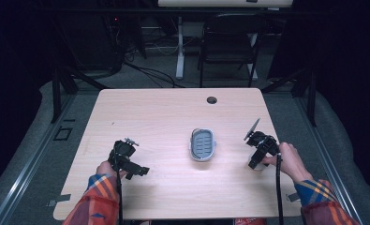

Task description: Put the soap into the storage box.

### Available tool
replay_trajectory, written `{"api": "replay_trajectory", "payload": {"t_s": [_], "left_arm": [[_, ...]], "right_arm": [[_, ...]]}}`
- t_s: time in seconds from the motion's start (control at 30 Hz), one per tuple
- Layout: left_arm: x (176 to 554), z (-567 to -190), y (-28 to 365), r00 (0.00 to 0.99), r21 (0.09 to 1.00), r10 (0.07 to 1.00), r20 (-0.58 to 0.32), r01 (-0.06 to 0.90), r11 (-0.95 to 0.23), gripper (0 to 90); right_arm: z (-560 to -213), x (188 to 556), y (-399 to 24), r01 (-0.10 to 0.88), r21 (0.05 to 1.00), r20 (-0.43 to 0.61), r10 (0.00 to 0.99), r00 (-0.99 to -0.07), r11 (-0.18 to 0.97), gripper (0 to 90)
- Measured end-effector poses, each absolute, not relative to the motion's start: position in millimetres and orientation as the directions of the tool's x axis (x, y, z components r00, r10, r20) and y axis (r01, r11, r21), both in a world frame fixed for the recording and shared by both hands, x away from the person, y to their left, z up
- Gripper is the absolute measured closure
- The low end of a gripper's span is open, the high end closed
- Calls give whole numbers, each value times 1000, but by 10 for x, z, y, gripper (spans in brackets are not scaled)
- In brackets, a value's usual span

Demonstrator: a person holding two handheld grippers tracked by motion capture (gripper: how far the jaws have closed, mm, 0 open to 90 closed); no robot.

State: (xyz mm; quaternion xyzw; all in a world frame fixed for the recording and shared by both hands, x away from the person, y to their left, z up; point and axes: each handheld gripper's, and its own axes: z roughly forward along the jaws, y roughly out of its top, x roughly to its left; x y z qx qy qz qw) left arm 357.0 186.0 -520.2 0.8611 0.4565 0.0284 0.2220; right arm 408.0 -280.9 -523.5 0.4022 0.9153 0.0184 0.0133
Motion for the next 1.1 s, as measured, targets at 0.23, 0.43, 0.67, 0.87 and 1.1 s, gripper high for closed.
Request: {"api": "replay_trajectory", "payload": {"t_s": [0.23, 0.43, 0.67, 0.87, 1.1], "left_arm": [[3569, -5202, 1860, 582, 409, 799, -154, 774, -485, 0], [3570, -5203, 1857, 581, 408, 799, -153, 774, -484, 0], [3570, -5203, 1855, 581, 406, 800, -153, 775, -485, 0], [3571, -5206, 1853, 579, 405, 800, -156, 777, -483, 0], [3571, -5207, 1850, 579, 404, 800, -155, 777, -484, 0]], "right_arm": [[-5205, 4109, -2747, 722, 57, -15, 723, -690, 690, 241], [-5189, 4123, -2712, 715, 59, -19, 717, -697, 696, 241], [-5158, 4147, -2661, 706, 58, -25, 708, -705, 706, 241], [-5142, 4168, -2595, 706, 82, -21, 710, -704, 703, 241], [-5095, 4220, -2522, 686, 58, -33, 688, -724, 725, 241]]}}
